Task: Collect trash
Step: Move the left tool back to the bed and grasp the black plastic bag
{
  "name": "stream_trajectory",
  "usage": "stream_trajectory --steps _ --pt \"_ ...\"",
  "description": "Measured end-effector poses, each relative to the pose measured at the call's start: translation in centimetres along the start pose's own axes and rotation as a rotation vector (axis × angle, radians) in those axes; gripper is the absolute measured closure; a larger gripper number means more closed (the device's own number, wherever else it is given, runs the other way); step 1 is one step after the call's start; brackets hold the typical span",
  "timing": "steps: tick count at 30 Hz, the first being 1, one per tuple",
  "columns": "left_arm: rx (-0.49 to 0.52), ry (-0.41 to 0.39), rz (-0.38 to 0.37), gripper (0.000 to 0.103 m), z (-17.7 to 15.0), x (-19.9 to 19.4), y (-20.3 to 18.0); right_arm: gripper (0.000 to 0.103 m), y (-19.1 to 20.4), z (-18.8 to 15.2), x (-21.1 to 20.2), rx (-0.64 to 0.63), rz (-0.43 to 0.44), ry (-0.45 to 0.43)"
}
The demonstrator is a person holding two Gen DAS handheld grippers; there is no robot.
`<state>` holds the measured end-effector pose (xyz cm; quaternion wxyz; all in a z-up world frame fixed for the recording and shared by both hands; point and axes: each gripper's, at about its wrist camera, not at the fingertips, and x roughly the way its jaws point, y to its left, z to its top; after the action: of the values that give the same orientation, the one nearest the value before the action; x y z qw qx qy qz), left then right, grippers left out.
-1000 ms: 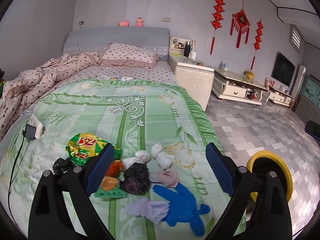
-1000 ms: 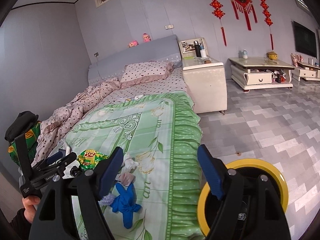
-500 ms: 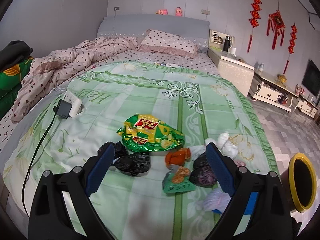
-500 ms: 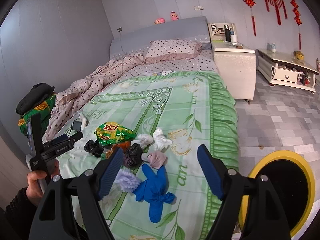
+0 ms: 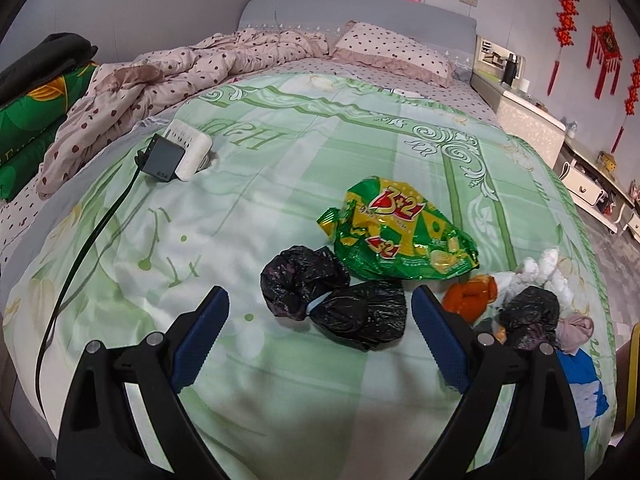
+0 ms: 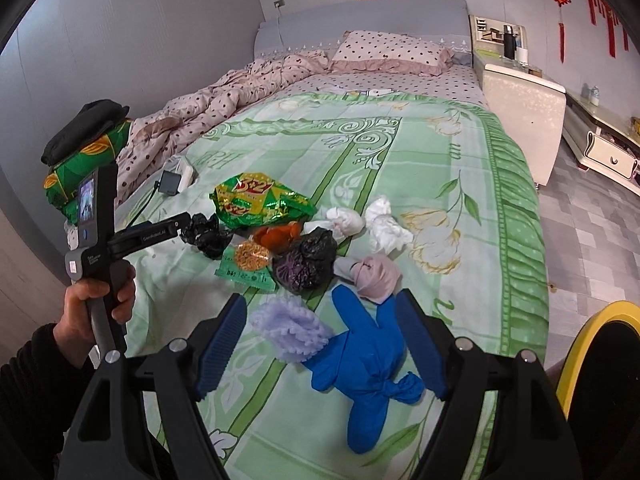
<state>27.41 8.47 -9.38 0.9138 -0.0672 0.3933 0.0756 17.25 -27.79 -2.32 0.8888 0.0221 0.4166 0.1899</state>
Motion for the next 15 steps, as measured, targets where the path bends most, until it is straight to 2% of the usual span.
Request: stream_trajectory --steps 5,9,15 --pt "-0.052 0.037 0.024 0.015 -0.3 2.7 1.9 0.030 0.9 -1.1 2.9 -0.031 -0.008 0.043" --pt "-0.098 0.069 0.013 0.015 -0.3 4.4 3.1 0.030 1.5 -1.6 4.6 -0.064 -0.018 0.055" --pt "-0.074 0.083 -0.011 0.015 -0.1 6.8 2.7 0.030 1.9 -2.3 7.2 -0.084 -0.007 0.091"
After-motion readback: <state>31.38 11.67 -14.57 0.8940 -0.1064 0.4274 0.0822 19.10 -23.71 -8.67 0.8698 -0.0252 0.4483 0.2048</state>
